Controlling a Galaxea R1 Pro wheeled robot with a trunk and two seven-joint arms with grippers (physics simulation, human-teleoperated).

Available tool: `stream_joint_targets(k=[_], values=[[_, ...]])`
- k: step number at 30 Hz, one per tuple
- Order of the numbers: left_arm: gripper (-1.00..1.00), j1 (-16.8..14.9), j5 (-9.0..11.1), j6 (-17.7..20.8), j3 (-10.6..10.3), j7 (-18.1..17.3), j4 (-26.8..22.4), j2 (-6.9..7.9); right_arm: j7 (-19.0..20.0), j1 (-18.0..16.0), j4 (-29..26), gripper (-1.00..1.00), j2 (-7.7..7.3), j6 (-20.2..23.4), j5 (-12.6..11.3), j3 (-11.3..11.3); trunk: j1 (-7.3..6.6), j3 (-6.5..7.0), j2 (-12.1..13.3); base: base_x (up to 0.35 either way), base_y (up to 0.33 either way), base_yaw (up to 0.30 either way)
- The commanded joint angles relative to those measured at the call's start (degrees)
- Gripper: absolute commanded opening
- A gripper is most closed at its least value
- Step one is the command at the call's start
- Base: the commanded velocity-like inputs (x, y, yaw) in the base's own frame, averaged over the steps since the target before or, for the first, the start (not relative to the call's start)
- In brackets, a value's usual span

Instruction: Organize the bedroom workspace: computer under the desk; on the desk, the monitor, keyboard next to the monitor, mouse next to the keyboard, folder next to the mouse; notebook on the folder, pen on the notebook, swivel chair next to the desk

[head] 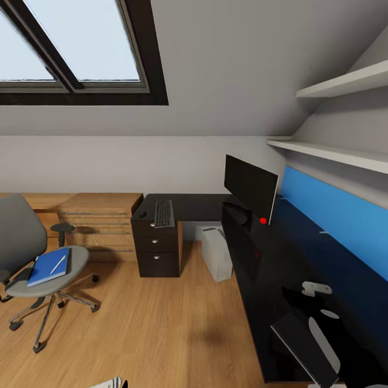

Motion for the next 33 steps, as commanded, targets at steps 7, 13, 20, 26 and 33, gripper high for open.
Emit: stream_joint_targets(k=[7, 13, 20, 26, 33], values=[[1.00, -0.03, 0.47, -0.36, -0.13, 0.41, -0.33, 0.03, -0.36, -0.09, 0.10, 1.00, -0.03, 0.46, -0.49, 0.69, 0.02, -0.06, -0.04, 0.041, 0.000, 0.000], [1.00, -0.03, 0.47, -0.41, -0.18, 0.52, -0.46, -0.08, -0.31, -0.11, 0.25, 1.00, 0.02, 0.54, -0.49, 0.81, 1.12, -0.96, -2.05, 0.005, 0.000, 0.000], [1.00, -0.03, 0.46, -0.42, -0.20, 0.56, -0.51, -0.11, -0.11, -0.11, 0.61, 1.00, 0.64, 0.49, -0.48, 1.79, 2.66, -2.21, -4.85, 0.000, 0.000, 0.000], [1.00, -0.03, 0.46, -0.40, -0.20, 0.50, -0.52, -0.11, -0.11, -0.24, 2.65, 1.00, 2.59, 0.41, -0.22, 2.34, 3.97, -3.29, -7.26, 0.000, 0.000, 0.000], [1.00, -0.03, 0.46, -0.42, -0.20, 0.49, -0.52, -0.11, -0.16, -0.42, 4.47, 1.00, 2.86, 0.44, -0.15, 2.35, 5.51, -4.55, -10.07, 0.000, 0.000, 0.000]])
